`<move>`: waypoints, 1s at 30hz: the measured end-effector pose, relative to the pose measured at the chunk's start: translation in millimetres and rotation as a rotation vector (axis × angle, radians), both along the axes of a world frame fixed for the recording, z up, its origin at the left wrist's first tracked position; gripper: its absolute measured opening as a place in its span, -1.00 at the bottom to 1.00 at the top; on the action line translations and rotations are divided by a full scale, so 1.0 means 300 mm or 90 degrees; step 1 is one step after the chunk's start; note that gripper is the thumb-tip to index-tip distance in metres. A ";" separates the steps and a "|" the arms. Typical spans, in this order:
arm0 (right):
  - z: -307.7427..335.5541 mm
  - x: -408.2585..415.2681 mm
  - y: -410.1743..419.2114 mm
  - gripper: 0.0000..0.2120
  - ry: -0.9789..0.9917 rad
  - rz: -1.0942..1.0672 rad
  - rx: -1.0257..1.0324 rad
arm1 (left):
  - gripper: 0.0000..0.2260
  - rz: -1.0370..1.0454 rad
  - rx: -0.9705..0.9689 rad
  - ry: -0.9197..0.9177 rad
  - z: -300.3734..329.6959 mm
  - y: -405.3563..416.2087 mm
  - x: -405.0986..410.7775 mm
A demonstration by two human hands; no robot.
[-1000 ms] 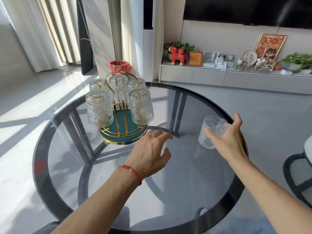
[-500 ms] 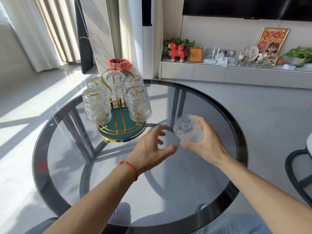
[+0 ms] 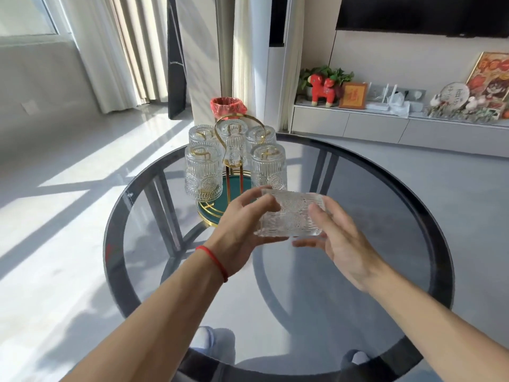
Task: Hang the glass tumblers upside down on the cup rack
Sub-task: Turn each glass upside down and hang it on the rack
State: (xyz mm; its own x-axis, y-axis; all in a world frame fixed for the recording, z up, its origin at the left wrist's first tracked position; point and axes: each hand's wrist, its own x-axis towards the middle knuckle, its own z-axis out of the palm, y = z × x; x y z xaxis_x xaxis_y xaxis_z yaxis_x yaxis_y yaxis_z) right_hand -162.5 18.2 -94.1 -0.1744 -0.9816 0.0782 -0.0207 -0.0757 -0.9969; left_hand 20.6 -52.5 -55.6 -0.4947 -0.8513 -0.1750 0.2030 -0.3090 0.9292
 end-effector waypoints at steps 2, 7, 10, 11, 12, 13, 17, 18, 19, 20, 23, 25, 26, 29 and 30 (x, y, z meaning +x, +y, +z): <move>0.015 0.021 -0.008 -0.38 -0.002 -0.039 -0.025 | -0.50 -0.013 0.000 -0.008 0.013 -0.019 0.031; 0.092 0.071 -0.009 -0.49 0.141 -0.118 -0.137 | -0.45 0.066 -0.178 -0.190 0.008 -0.071 0.111; 0.159 0.104 -0.027 -0.47 0.175 -0.117 -0.211 | -0.58 0.136 -0.526 -0.582 -0.034 -0.056 0.117; 0.182 0.116 -0.040 -0.46 0.201 -0.119 -0.228 | -0.61 0.137 -0.578 -0.621 -0.045 -0.050 0.112; 0.205 0.128 -0.055 -0.45 0.233 -0.126 -0.240 | -0.64 0.128 -0.600 -0.632 -0.052 -0.043 0.108; 0.227 0.140 -0.071 -0.44 0.266 -0.135 -0.247 | -0.66 0.115 -0.610 -0.639 -0.059 -0.042 0.104; 0.299 0.186 -0.146 -0.42 0.415 -0.163 -0.247 | -0.62 -0.013 -0.648 -0.729 -0.091 -0.046 0.111; 0.311 0.196 -0.163 -0.42 0.455 -0.175 -0.247 | -0.60 -0.051 -0.647 -0.756 -0.098 -0.042 0.111; 0.321 0.205 -0.179 -0.43 0.489 -0.183 -0.245 | -0.57 -0.091 -0.641 -0.786 -0.106 -0.037 0.111; 0.329 0.214 -0.193 -0.42 0.517 -0.186 -0.242 | -0.54 -0.130 -0.634 -0.819 -0.113 -0.033 0.110; 0.340 0.239 -0.232 -0.40 0.572 -0.184 -0.234 | -0.50 -0.212 -0.625 -0.898 -0.131 -0.021 0.107; 0.346 0.254 -0.253 -0.40 0.578 -0.191 -0.233 | -0.50 -0.235 -0.630 -0.922 -0.136 -0.016 0.106; 0.348 0.260 -0.263 -0.40 0.578 -0.195 -0.238 | -0.50 -0.238 -0.634 -0.927 -0.137 -0.014 0.105; 0.357 0.262 -0.279 -0.41 0.565 -0.213 -0.241 | -0.50 -0.239 -0.641 -0.929 -0.134 -0.013 0.099; 0.359 0.257 -0.280 -0.40 0.566 -0.218 -0.239 | -0.50 -0.245 -0.641 -0.930 -0.135 -0.013 0.098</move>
